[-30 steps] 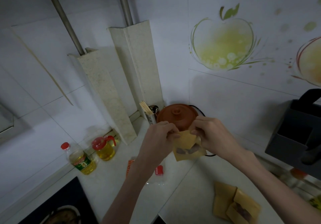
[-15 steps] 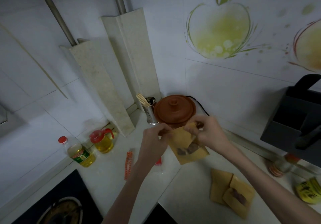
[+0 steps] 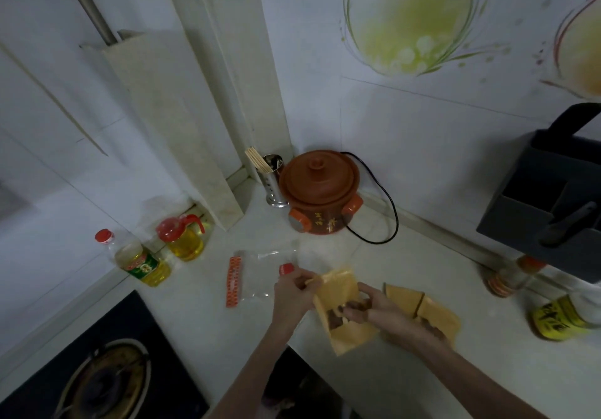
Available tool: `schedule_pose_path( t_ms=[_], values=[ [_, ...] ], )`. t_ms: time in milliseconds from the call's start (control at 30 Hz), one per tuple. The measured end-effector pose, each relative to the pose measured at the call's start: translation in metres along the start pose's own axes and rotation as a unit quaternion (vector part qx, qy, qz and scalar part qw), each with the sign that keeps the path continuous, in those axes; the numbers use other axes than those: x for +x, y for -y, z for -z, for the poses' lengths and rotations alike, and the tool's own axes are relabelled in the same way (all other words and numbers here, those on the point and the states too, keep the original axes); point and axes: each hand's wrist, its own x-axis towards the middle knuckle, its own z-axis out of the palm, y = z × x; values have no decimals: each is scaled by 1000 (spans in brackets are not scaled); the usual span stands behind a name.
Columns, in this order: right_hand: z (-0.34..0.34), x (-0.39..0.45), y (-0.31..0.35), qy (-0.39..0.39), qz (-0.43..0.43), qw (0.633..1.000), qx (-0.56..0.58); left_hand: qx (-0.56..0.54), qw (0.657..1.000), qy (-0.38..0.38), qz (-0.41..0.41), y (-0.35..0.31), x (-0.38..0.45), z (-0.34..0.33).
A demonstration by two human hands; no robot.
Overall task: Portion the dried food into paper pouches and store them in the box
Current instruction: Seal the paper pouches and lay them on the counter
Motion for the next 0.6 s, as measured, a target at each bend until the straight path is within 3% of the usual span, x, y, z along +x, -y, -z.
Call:
schedule_pose_path(
  t_ms=[100, 167, 367, 600],
  values=[
    [4, 1, -17, -54, -59, 996, 31, -67, 996, 39, 45, 11, -2, -6],
    [9, -2, -29, -91, -106, 990, -7, -88, 990, 56, 95, 19, -4, -6],
    [30, -1, -81, -236, -215, 943, -93, -57, 978, 120, 160, 45, -15, 6],
    [43, 11, -87, -211, -184, 957, 75, -23, 968, 147, 203, 61, -19, 8]
  ],
)
